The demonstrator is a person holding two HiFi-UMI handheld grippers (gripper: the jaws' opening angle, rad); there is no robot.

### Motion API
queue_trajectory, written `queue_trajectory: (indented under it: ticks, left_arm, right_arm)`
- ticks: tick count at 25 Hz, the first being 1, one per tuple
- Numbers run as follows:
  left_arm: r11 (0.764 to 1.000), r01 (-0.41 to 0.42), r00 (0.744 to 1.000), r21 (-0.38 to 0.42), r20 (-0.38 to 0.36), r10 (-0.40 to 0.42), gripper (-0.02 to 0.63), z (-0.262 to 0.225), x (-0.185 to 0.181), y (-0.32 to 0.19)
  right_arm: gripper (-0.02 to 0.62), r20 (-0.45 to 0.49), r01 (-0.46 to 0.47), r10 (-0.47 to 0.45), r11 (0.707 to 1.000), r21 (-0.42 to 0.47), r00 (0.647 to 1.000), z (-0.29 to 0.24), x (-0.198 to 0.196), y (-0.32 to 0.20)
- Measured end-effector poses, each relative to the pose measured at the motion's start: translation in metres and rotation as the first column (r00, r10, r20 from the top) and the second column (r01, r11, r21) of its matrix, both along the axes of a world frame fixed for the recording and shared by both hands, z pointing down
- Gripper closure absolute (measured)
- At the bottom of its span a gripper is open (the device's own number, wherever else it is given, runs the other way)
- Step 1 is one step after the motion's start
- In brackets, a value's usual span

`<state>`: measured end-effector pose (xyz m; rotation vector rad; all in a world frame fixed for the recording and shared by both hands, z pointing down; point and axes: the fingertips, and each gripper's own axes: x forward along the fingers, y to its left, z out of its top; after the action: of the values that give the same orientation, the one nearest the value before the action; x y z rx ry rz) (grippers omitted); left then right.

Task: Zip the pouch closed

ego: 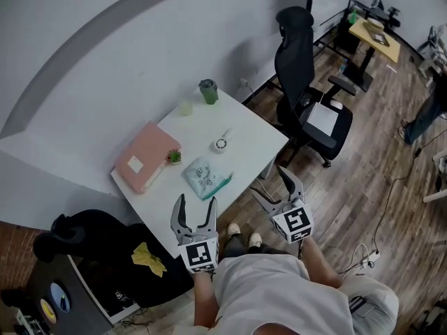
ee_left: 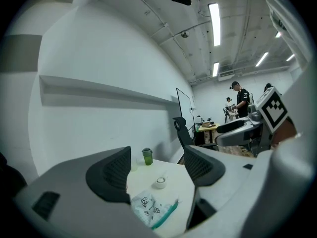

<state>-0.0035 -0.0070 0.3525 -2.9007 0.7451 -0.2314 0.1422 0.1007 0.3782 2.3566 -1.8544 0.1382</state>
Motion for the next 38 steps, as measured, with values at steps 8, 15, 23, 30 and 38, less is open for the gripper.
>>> queue_trajectory:
  ticks: [8, 15, 23, 30, 38]
  left_arm:
    - [1.0, 0.006, 1.0, -0.023, 0.015, -0.006, 0.272, 0.018, 0.027, -0.022]
    - [0.998, 0.017, 1.0, -0.054, 0.028, -0.015, 0.272, 0.037, 0.051, -0.057]
    - [0.995, 0.025, 1.0, -0.095, 0.021, -0.023, 0.273, 0.052, 0.074, -0.109]
    - [0.99, 0.024, 1.0, -0.141, 0.017, -0.022, 0.279, 0.078, 0.087, -0.144]
    - [0.967, 0.053, 0.997, -0.248, 0.059, -0.039, 0.301, 0.126, 0.089, -0.161]
  right_arm:
    - [0.209, 0.003, 0.039, -0.039, 0.999, -0.026, 0.999, 0.012, 0.022, -0.033]
    - [0.213, 0.001, 0.084, -0.084, 0.994, -0.064, 0.996, 0.026, 0.043, -0.072]
    - [0.215, 0.003, 0.095, -0.095, 0.988, -0.126, 0.995, 0.042, 0.066, -0.127]
    - [0.222, -0.025, 0.124, -0.131, 0.976, -0.178, 0.991, 0.06, 0.077, -0.171]
    - [0.29, -0.016, 0.292, -0.313, 0.903, -0.315, 0.95, 0.103, 0.067, -0.204]
